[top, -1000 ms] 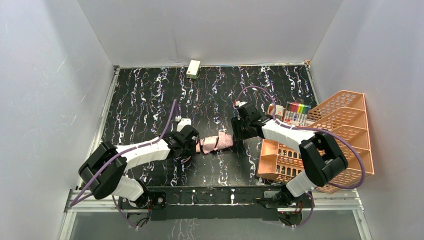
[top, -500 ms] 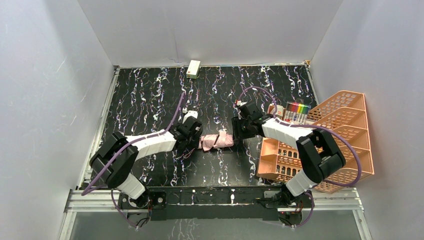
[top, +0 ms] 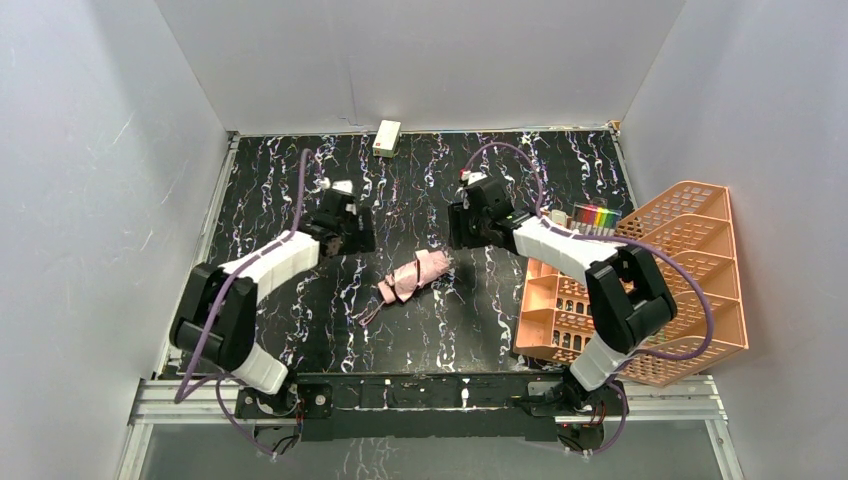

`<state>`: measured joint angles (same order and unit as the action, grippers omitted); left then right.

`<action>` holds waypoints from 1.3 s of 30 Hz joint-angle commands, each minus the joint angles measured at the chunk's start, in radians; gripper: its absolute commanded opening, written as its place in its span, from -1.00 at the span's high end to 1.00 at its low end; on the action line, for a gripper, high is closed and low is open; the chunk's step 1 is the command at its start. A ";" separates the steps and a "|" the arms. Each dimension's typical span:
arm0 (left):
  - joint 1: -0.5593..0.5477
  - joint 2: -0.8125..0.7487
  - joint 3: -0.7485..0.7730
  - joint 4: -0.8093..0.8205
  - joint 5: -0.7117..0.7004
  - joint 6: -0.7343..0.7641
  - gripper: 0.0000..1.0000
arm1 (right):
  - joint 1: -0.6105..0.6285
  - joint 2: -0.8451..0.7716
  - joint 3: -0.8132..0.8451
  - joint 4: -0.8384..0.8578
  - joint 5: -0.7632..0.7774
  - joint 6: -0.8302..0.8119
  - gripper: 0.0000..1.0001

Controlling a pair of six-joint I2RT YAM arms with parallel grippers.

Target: Put away the umbrella

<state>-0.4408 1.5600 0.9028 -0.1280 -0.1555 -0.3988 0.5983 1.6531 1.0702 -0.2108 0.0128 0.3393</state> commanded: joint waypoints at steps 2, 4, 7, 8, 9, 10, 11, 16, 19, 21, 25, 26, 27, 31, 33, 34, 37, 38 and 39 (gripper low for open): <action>0.076 -0.187 0.041 -0.108 -0.024 0.044 -0.65 | -0.025 -0.156 0.024 -0.063 0.164 -0.082 -0.26; 0.077 -0.272 0.032 -0.148 -0.024 0.059 -0.72 | -0.026 -0.260 -0.009 -0.058 0.129 -0.146 -0.27; 0.076 -0.421 -0.019 -0.185 -0.027 0.020 -0.89 | -0.025 -0.450 -0.078 -0.009 0.050 -0.199 -0.31; 0.076 -0.473 -0.038 -0.193 -0.033 0.005 -0.96 | -0.026 -0.499 -0.097 0.001 0.031 -0.210 -0.33; 0.076 -0.519 -0.054 -0.206 -0.043 -0.009 -0.97 | -0.025 -0.550 -0.116 0.011 0.020 -0.219 -0.36; 0.076 -0.560 -0.066 -0.227 -0.056 -0.021 -0.97 | -0.025 -0.597 -0.135 0.024 0.011 -0.225 -0.40; 0.075 -0.600 -0.078 -0.247 -0.072 -0.037 -0.97 | -0.024 -0.638 -0.155 0.033 0.016 -0.227 -0.43; 0.076 -0.753 -0.150 -0.300 -0.124 -0.076 -0.97 | -0.025 -0.810 -0.278 0.074 0.106 -0.250 -0.57; 0.076 -0.829 -0.169 -0.308 -0.112 -0.069 -0.97 | -0.026 -0.889 -0.329 0.067 0.174 -0.267 -0.71; 0.075 -0.876 -0.174 -0.309 -0.115 -0.057 -0.97 | -0.025 -0.931 -0.351 0.045 0.202 -0.279 -0.77; 0.076 -0.906 -0.156 -0.353 -0.158 -0.041 -0.97 | -0.025 -1.004 -0.385 0.013 0.241 -0.269 -0.97; 0.075 -0.906 -0.152 -0.363 -0.167 -0.043 -0.97 | -0.025 -1.017 -0.393 0.006 0.251 -0.262 -0.97; 0.075 -0.907 -0.149 -0.372 -0.173 -0.045 -0.97 | -0.026 -1.031 -0.400 0.001 0.262 -0.255 -0.97; 0.075 -0.908 -0.146 -0.381 -0.170 -0.052 -0.97 | -0.025 -1.083 -0.431 0.002 0.310 -0.234 -0.97; 0.076 -0.916 -0.155 -0.379 -0.184 -0.057 -0.97 | -0.025 -1.107 -0.446 0.005 0.332 -0.230 -0.97; 0.075 -0.919 -0.156 -0.379 -0.190 -0.056 -0.97 | -0.025 -1.118 -0.454 0.005 0.346 -0.226 -0.97; 0.075 -0.926 -0.156 -0.380 -0.195 -0.054 -0.97 | -0.024 -1.146 -0.472 0.002 0.390 -0.192 -0.97; 0.075 -0.926 -0.157 -0.382 -0.194 -0.055 -0.97 | -0.025 -1.155 -0.478 -0.001 0.416 -0.168 -0.97; 0.075 -0.928 -0.157 -0.381 -0.188 -0.055 -0.97 | -0.025 -1.163 -0.488 -0.001 0.439 -0.143 -0.97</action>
<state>-0.3645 0.6498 0.7284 -0.4946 -0.3267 -0.4553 0.5716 0.5262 0.5991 -0.2386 0.3408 0.1223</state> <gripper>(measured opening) 0.983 0.983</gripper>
